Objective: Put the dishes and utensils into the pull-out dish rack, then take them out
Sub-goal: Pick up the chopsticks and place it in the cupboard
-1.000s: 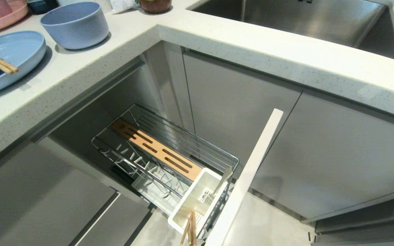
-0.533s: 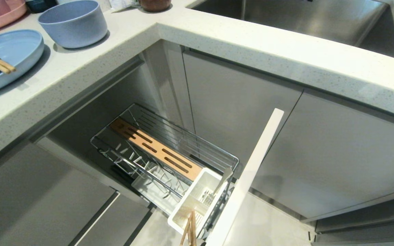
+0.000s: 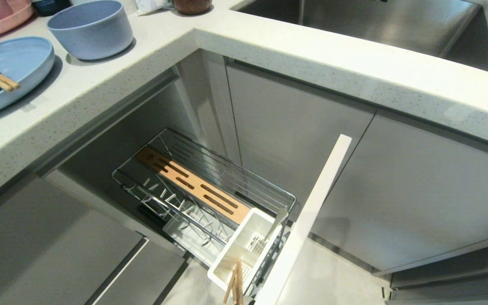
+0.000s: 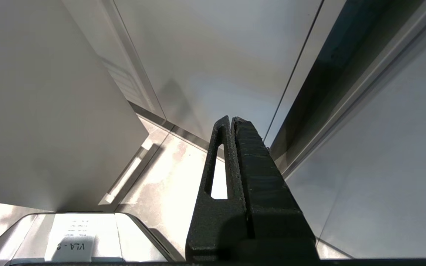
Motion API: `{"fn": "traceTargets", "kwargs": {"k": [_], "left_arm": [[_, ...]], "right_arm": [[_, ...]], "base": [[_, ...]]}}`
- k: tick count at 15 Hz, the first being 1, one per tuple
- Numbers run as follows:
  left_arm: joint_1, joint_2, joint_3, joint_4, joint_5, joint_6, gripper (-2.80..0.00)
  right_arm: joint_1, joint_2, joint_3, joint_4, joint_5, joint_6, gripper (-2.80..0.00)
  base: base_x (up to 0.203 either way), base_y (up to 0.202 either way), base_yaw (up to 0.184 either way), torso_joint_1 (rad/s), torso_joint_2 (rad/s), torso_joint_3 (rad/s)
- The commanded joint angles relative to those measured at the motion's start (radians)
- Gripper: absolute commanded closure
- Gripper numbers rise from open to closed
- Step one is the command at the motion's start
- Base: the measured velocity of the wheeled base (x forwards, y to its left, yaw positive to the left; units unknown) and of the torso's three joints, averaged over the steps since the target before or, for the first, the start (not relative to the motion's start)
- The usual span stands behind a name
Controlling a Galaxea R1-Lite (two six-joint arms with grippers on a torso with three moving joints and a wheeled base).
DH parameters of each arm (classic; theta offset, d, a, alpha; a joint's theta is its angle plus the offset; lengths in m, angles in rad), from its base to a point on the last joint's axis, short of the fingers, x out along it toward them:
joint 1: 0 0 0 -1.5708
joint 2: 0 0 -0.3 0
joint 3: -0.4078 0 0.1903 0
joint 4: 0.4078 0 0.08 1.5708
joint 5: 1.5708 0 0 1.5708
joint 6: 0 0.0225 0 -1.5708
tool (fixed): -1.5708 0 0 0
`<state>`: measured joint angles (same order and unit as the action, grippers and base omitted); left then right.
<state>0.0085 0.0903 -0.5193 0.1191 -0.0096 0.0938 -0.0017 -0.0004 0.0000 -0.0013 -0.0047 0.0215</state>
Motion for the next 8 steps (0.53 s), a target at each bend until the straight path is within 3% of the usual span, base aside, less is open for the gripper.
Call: {"fn": "traceTargets", "kwargs": {"k": [1, 5, 8], "left_arm": [[0.003, 0.214, -0.223, 0.024, -0.002, 0.007, 0.00], [0.007, 0.589, -0.547, -0.005, 0.008, -0.012, 0.00], [0.002, 0.825, -0.742, -0.046, 0.056, -0.144, 0.00]], "right_arm": [[0.000, -0.004, 0.002, 0.000, 0.000, 0.000, 0.00], [0.000, -0.003, 0.002, 0.000, 0.000, 0.000, 0.00], [0.000, -0.004, 0.002, 0.000, 0.000, 0.000, 0.00]], "base": [[0.000, 0.000, 0.000, 0.000, 0.00, 0.000], [0.000, 0.000, 0.000, 0.000, 0.00, 0.000], [0.000, 0.000, 0.000, 0.000, 0.00, 0.000]]}}
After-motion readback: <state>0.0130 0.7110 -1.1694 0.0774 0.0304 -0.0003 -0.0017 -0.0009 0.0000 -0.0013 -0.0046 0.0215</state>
